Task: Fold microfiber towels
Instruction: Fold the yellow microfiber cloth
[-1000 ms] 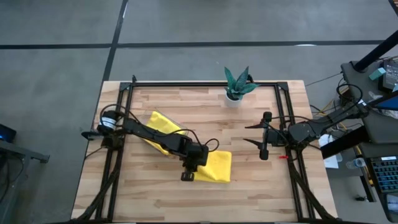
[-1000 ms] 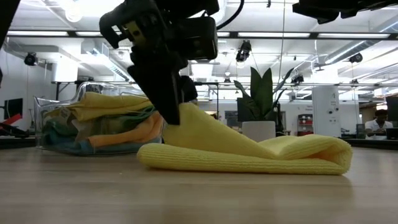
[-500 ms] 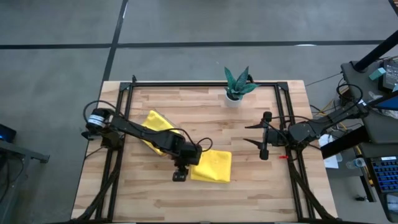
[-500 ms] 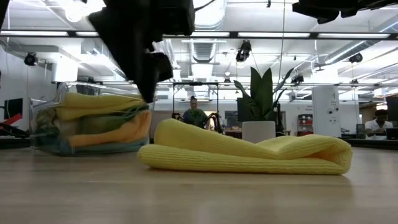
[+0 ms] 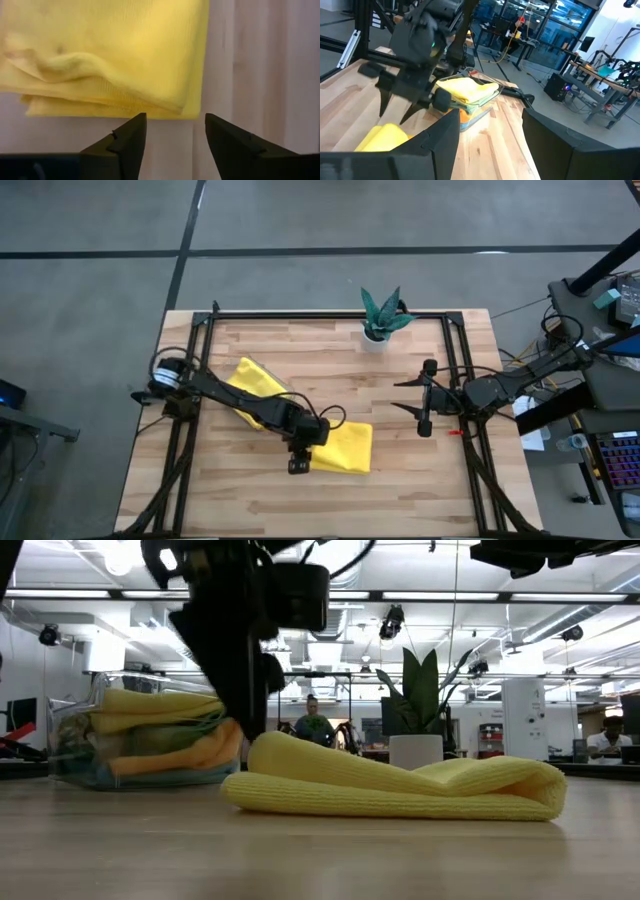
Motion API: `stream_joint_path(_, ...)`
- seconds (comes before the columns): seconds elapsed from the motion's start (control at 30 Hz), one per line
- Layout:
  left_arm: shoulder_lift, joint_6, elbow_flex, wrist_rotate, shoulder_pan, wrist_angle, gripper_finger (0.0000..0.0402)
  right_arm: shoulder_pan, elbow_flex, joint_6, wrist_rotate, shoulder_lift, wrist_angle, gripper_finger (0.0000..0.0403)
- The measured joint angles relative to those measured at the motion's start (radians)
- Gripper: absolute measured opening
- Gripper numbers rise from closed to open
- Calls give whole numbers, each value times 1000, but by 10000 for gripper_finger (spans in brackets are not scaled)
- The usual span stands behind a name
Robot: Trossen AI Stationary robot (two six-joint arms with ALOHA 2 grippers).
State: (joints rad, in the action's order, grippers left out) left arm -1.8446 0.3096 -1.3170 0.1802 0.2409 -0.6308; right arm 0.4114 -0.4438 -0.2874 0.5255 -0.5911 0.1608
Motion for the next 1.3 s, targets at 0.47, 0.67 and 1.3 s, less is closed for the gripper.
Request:
stream_joint_path(0.47, -38, -27, 2, 30, 12, 111, 107, 0, 0, 0, 0, 0, 0, 205)
stream_joint_path(0.67, -39, -25, 12, 28, 12, 113, 17, 0, 0, 0, 0, 0, 0, 205)
stream_joint_path(1.3, 30, 158, 10, 115, 11, 115, 0, 0, 0, 1, 0, 0, 0, 205)
